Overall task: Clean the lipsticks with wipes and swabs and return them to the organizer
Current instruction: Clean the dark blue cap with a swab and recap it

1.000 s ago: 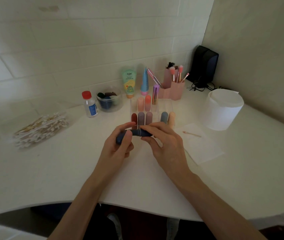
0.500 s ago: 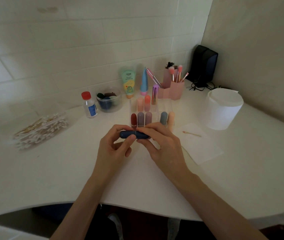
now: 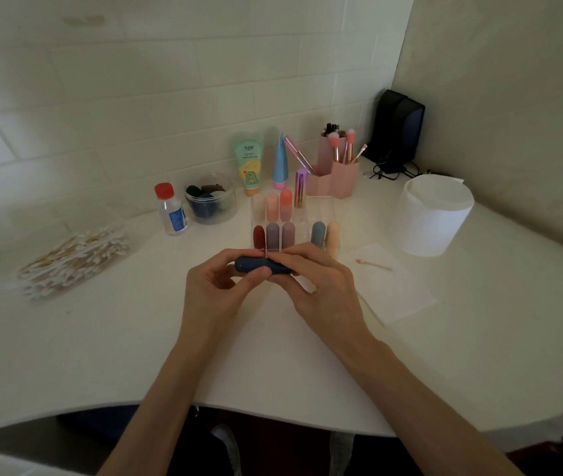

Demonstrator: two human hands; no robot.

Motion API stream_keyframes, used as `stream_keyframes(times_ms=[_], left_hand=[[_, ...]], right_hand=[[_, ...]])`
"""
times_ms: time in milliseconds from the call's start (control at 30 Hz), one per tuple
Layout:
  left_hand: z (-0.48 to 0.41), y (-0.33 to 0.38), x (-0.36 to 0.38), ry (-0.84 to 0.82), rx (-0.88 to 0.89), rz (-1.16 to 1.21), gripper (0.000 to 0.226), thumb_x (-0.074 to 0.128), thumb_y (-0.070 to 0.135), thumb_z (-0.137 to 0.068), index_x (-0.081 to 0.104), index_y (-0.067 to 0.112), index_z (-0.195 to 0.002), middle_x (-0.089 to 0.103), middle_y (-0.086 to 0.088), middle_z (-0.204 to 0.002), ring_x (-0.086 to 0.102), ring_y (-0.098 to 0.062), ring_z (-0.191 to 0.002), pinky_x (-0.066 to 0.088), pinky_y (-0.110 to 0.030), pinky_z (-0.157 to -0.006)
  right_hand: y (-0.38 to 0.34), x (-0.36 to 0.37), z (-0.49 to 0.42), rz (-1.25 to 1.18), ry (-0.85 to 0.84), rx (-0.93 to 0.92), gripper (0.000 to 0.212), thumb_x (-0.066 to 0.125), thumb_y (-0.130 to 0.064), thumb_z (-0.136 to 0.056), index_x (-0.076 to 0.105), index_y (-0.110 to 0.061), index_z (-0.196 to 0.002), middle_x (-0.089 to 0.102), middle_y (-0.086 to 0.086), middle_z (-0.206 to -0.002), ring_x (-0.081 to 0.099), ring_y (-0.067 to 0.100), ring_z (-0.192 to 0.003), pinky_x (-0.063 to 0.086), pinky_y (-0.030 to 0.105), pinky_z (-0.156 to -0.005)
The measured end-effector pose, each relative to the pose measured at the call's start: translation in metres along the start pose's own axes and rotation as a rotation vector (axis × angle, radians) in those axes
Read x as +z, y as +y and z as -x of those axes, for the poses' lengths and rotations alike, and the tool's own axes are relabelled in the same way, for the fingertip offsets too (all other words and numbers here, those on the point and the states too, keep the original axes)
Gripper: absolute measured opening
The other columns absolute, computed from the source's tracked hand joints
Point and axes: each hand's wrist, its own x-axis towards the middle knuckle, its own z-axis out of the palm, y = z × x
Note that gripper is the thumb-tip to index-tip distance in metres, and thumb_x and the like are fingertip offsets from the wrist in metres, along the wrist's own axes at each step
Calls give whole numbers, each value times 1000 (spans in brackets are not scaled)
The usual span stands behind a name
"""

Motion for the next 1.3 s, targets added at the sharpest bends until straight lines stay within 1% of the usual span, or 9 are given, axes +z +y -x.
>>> stream_keyframes(times_ms=[233, 400, 567, 600, 667, 767, 933, 1067, 1300], left_hand=[[-17, 19, 25, 127, -95, 177, 47, 82, 13, -81, 65, 18, -124, 78, 1, -105, 74, -16, -99, 59, -29, -84], [-41, 25, 44, 145, 36, -44, 42, 86, 19, -78, 67, 16, -116, 76, 3, -99, 70, -4, -83, 48, -11, -69], [-59, 24, 58, 28, 98, -293, 31, 82, 19, -83, 70, 17, -111, 72, 10, -103, 66, -4, -94, 45, -7, -74], [-61, 22, 59, 7, 99, -339, 31, 82, 19, -83, 70, 17, -112, 73, 8, -106, 66, -8, -97, 46, -9, -80], [-65, 18, 62, -16, 113, -447, 32, 82, 21, -83, 71, 20, -113, 72, 4, -111, 65, -17, -103, 51, -31, -94], [-69, 11, 64, -5, 113, -561, 34, 84, 25, -80, 72, 27, -111, 69, 3, -114, 58, -21, -112, 48, -50, -98], [-73, 8, 66, -4, 134, -690, 39, 85, 29, -78, 73, 29, -115, 69, 3, -113, 52, -22, -120, 41, -44, -102], [-72, 2, 65, -44, 156, -805, 40, 86, 30, -76, 72, 31, -114, 71, 2, -113, 48, -24, -124, 24, -31, -91], [-72, 2, 59, -88, 177, -939, 55, 85, 46, -74, 69, 34, -125, 70, 0, -119, 48, -27, -126, 24, -36, -91]], right_hand=[[1, -11, -7, 57, 50, 92, 39, 79, -20, -90, 71, -16, -128, 71, -3, -123, 66, 14, -109, 53, 34, -101], [8, -21, -9, 156, 33, 200, 48, 79, -11, -85, 68, -16, -132, 69, -1, -118, 59, 17, -104, 46, 21, -97], [13, -24, -9, 223, 99, 312, 37, 70, -9, -91, 70, -13, -127, 68, 0, -119, 57, 16, -108, 32, 3, -95], [12, -25, -9, 226, 119, 329, 31, 66, -12, -93, 71, -14, -124, 68, -1, -115, 57, 15, -106, 35, 6, -91], [12, -26, -8, 236, 150, 355, 25, 58, -19, -95, 74, -14, -114, 68, -1, -105, 56, 15, -97, 42, 15, -80], [16, -25, -7, 288, 105, 411, 13, 65, -12, -92, 76, -14, -99, 65, -1, -93, 54, 17, -88, 40, 24, -70], [20, -25, -5, 318, 90, 473, 9, 70, -9, -87, 75, -16, -90, 63, -2, -88, 53, 17, -86, 39, 24, -69], [22, -25, -5, 318, 93, 490, 8, 68, -13, -89, 74, -17, -91, 63, -3, -90, 54, 18, -88, 48, 31, -72], [22, -24, -6, 310, 80, 484, 11, 69, -11, -86, 75, -16, -93, 63, 0, -90, 54, 20, -88, 47, 32, -72]])
